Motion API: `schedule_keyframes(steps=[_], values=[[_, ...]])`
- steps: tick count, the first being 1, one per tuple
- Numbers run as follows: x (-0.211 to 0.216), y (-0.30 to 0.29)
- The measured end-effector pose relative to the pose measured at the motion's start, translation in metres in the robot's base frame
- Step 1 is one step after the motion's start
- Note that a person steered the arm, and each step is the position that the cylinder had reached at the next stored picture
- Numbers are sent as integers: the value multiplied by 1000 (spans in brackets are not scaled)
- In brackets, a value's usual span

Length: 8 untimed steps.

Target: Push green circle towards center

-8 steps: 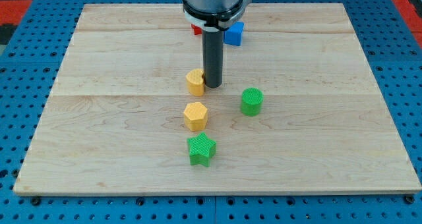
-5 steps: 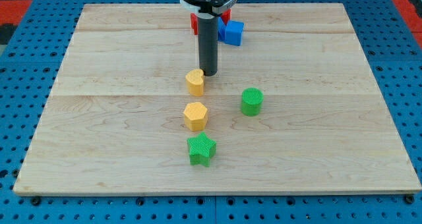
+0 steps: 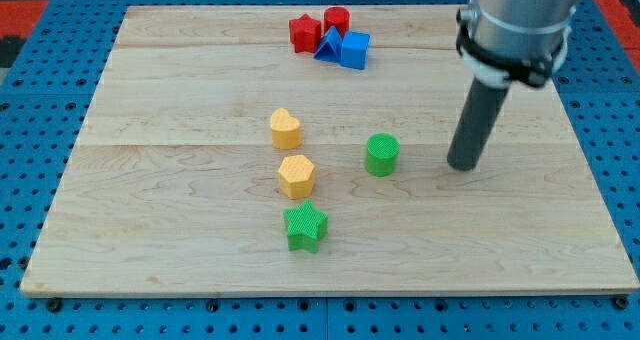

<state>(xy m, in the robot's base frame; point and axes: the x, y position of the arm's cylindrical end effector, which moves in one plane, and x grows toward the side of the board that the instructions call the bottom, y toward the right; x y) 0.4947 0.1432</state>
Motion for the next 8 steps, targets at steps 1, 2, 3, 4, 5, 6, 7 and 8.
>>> schedule_keyframes(steps=[1, 2, 3, 4, 5, 6, 7, 8], values=[[-17, -68], [-65, -81], [-116, -82], [-112, -33], [-50, 7], [-1, -23], [-19, -58], [-11, -73]])
